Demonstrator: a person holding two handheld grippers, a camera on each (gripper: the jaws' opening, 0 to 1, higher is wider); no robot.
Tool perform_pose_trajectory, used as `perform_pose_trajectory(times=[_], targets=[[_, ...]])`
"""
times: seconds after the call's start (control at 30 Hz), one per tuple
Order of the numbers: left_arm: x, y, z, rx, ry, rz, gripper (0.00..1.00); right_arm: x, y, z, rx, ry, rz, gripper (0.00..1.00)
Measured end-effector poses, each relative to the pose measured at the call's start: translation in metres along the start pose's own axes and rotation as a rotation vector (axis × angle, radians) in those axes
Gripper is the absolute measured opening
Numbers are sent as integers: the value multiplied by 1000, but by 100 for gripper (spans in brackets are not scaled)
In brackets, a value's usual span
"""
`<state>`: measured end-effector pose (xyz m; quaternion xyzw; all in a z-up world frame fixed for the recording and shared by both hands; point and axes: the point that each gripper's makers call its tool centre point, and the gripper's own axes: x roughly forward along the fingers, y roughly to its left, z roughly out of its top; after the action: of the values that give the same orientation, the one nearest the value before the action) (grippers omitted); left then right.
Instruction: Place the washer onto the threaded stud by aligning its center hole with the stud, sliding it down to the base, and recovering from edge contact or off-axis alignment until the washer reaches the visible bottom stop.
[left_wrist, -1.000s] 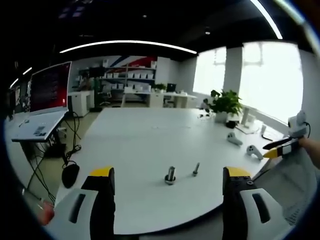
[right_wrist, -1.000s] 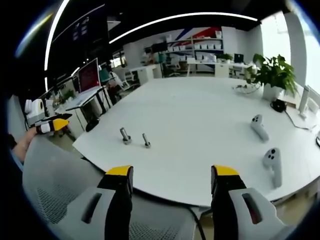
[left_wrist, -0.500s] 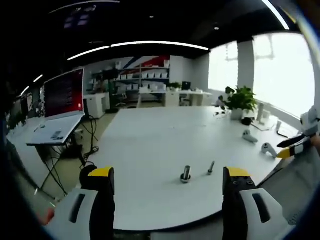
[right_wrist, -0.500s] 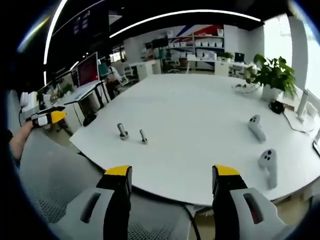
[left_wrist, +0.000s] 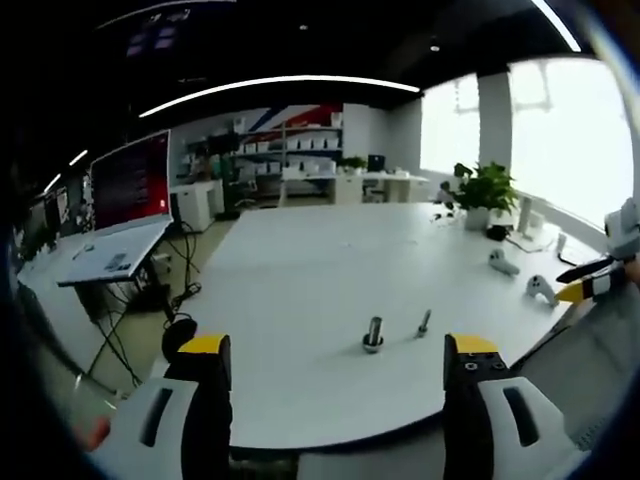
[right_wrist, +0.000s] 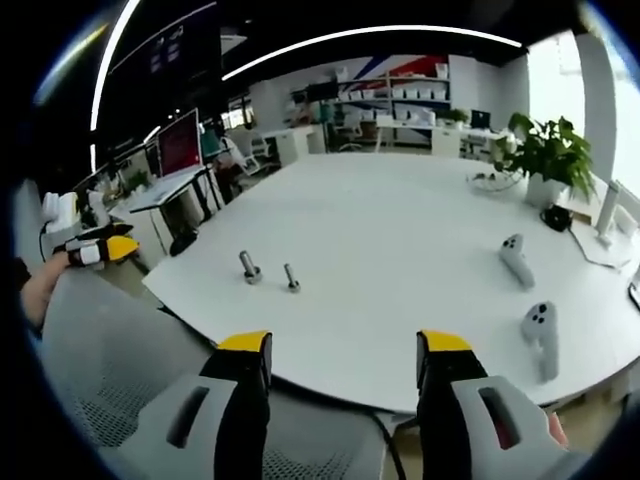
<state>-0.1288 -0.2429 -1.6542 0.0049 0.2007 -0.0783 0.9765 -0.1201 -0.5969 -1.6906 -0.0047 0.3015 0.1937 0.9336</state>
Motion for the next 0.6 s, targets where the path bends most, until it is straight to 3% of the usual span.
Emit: perform_pose_trajectory(times=[0.6], targets=[[0, 0, -1, -14, 3, 0, 85, 0, 2, -1, 13, -1, 12, 57]])
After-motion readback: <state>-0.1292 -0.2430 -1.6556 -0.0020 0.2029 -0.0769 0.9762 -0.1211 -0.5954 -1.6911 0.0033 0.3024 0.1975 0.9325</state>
